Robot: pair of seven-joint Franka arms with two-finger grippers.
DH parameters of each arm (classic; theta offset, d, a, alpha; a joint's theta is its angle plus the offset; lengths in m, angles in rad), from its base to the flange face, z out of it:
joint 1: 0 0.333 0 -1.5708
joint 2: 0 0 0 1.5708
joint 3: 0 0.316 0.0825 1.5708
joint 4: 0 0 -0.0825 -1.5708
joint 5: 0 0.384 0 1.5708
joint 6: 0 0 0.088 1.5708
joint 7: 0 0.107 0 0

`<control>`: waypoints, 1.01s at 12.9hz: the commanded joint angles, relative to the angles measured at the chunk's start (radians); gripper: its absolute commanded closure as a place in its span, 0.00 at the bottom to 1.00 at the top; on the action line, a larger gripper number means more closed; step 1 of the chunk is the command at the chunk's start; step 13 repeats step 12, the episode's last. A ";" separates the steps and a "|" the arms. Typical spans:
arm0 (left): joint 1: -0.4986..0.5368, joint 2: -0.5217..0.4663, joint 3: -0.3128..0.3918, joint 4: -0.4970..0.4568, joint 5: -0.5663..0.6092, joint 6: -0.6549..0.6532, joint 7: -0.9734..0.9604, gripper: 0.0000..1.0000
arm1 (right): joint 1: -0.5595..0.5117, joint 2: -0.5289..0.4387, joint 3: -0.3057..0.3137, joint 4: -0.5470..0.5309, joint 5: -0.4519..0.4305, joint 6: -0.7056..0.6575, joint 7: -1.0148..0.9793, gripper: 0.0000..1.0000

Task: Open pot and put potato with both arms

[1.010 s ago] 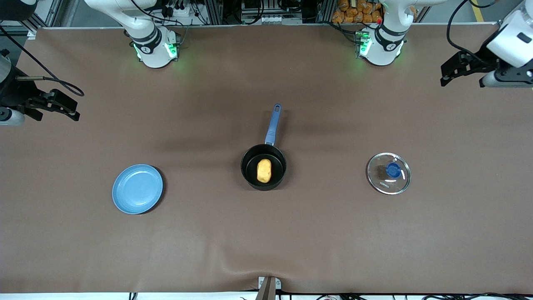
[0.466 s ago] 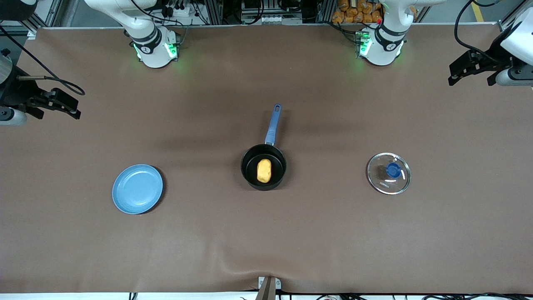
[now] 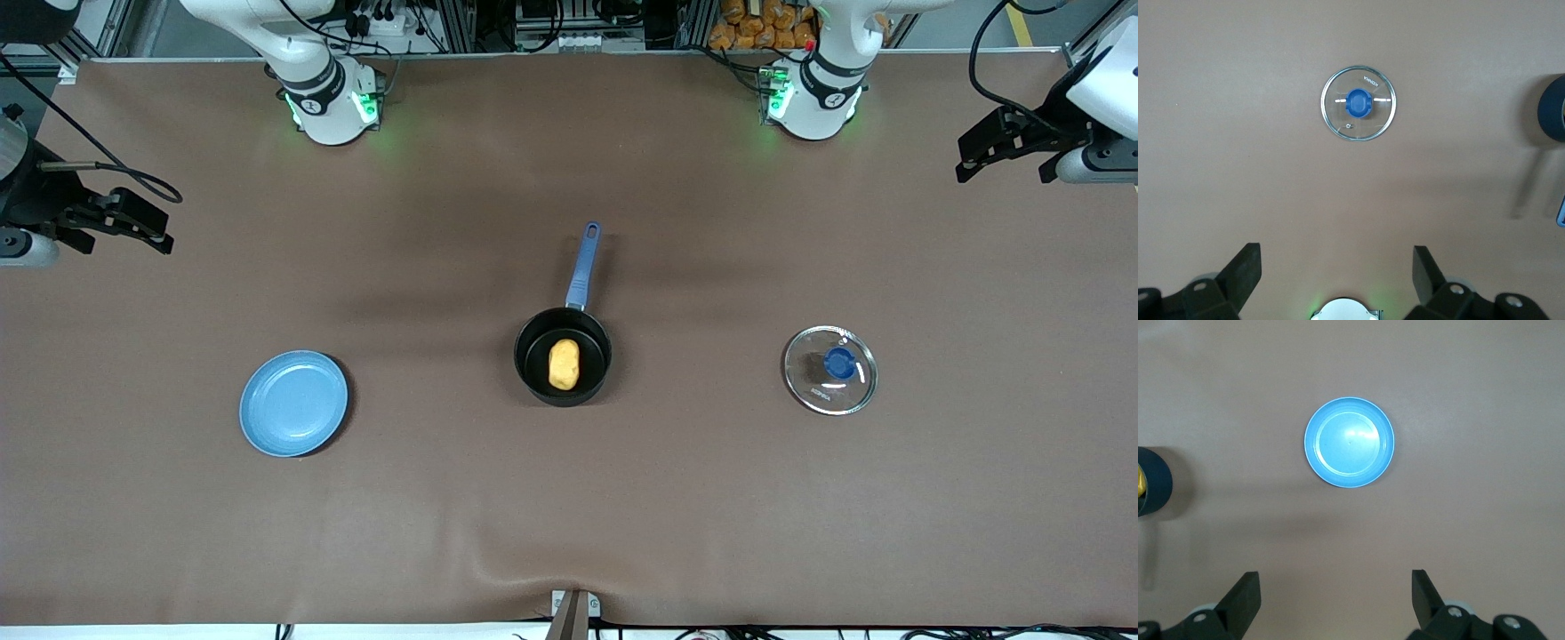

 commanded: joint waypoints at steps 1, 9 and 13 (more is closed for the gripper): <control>-0.002 0.013 -0.008 0.036 0.011 -0.026 -0.012 0.00 | -0.004 -0.015 0.005 -0.006 0.008 -0.008 -0.001 0.00; 0.002 0.013 -0.008 0.040 0.011 -0.035 -0.012 0.00 | 0.028 -0.015 0.006 0.010 0.000 -0.065 0.005 0.00; 0.002 0.013 -0.008 0.040 0.011 -0.046 -0.012 0.00 | 0.022 -0.009 0.005 0.014 -0.003 -0.049 0.003 0.00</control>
